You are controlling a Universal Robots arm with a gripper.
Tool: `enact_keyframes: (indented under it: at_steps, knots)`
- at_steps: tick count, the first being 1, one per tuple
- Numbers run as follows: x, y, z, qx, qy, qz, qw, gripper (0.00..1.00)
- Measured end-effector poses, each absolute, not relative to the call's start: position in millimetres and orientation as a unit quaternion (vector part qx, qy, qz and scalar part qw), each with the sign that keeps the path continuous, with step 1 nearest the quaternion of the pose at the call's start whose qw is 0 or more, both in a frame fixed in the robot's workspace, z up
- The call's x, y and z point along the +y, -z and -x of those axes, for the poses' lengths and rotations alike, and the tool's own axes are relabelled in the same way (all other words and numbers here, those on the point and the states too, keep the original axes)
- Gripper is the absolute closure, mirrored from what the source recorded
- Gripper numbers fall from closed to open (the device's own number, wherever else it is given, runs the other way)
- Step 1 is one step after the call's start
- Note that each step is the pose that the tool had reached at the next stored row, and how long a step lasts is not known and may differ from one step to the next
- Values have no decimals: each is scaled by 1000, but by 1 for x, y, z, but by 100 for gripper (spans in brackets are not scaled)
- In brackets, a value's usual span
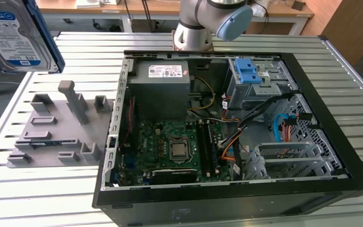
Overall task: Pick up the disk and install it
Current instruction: 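Pick up the disk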
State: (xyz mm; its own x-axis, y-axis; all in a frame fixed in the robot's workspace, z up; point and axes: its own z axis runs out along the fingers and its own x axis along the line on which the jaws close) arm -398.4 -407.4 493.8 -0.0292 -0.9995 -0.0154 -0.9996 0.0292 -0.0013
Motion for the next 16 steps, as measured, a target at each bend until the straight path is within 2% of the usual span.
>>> enact_keyframes:
  at_steps: [16]
  knots:
    - [-427, -494, 383, 717, -5, 697, 6, 63]
